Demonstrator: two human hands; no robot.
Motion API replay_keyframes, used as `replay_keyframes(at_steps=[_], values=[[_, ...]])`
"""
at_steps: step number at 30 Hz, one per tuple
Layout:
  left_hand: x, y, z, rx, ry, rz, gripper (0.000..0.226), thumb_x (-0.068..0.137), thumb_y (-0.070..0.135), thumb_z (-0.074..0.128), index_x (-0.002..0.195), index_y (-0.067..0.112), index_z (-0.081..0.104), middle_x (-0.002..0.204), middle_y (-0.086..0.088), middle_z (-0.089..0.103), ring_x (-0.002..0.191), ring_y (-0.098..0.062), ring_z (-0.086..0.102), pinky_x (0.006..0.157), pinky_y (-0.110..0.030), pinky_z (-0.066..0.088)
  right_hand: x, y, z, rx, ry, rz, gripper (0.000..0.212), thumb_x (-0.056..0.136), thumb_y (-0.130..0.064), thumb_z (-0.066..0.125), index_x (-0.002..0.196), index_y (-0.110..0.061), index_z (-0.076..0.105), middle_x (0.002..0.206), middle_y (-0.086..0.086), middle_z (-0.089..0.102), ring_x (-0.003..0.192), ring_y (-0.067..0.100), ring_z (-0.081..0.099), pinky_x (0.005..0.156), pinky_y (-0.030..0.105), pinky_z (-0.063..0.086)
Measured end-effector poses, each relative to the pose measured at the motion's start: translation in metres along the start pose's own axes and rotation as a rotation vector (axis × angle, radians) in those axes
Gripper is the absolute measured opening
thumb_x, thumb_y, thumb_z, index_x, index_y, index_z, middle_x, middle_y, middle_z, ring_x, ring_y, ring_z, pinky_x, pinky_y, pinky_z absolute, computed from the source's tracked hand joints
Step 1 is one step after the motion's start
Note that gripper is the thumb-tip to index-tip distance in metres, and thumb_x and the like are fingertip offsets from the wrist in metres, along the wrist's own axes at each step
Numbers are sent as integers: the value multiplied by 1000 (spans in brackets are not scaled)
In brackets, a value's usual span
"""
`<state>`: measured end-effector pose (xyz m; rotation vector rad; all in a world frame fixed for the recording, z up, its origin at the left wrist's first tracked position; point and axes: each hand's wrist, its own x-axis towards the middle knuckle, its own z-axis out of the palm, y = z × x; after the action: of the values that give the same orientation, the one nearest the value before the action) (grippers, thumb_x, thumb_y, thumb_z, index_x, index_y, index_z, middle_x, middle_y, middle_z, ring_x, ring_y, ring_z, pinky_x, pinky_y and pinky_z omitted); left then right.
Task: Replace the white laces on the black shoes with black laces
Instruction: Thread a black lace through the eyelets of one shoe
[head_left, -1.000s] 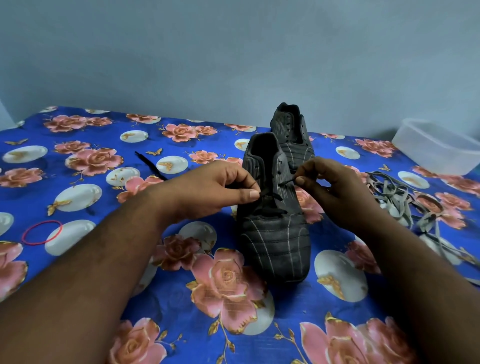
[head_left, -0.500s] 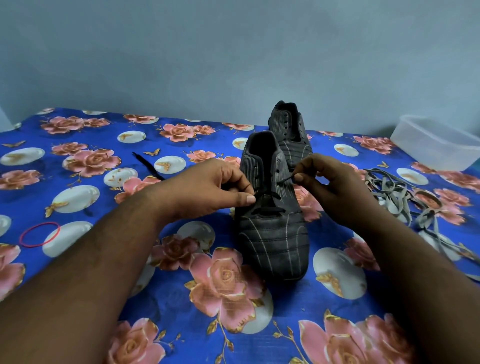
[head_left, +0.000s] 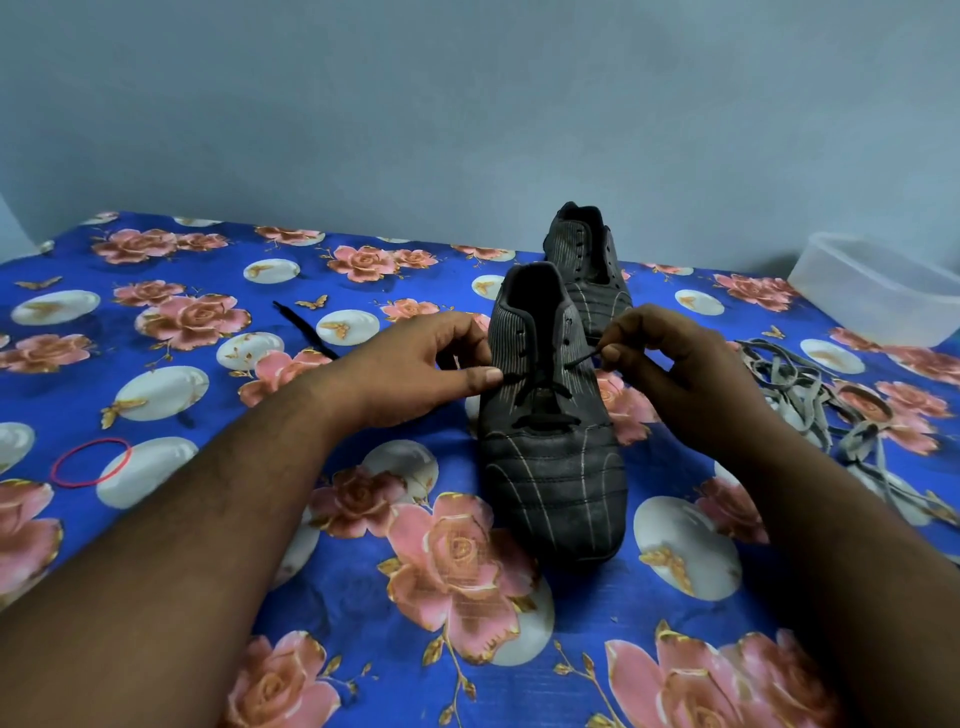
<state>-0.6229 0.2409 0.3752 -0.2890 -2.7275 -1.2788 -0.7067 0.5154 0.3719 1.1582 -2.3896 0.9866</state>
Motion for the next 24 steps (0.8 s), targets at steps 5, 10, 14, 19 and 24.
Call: replay_keyframes(at_steps=[5,10,14,19,24], values=[[0,-1,-4,-102,-95,-18,6,92,14,73,95,11,69,87,-22,71,69,-21,56,67,-37,47,0,1,0,-3,36,-13,7,98,-24,62,97,-17,65,88,-10,67,85,12,63,76,44,53],[0,-4,-16,42,-13,10,9,88,21,78,95,24,79,85,3,76,82,-18,68,79,-33,51,1,8,-4,-64,42,-21,9,99,-29,57,97,-22,62,85,-8,66,83,17,59,71,36,49],[-2,-4,-18,69,-6,0,6,90,28,76,86,24,78,74,9,71,69,-11,58,68,-29,47,1,8,-4,-90,39,-24,6,99,-21,63,94,-24,62,83,-17,64,82,6,57,70,23,41],[-6,2,-11,-168,-136,-138,15,99,19,63,92,6,67,69,11,66,56,2,51,55,-11,41,1,13,-9,-110,-3,-71,13,91,-24,73,104,-22,74,80,-30,63,81,4,55,71,12,39],[-5,2,-6,-222,-122,-251,60,85,64,50,93,9,72,57,2,50,65,-22,34,61,-31,28,3,16,-14,-153,-17,-176,26,89,-43,68,99,-22,80,86,-8,74,81,20,60,73,37,50]])
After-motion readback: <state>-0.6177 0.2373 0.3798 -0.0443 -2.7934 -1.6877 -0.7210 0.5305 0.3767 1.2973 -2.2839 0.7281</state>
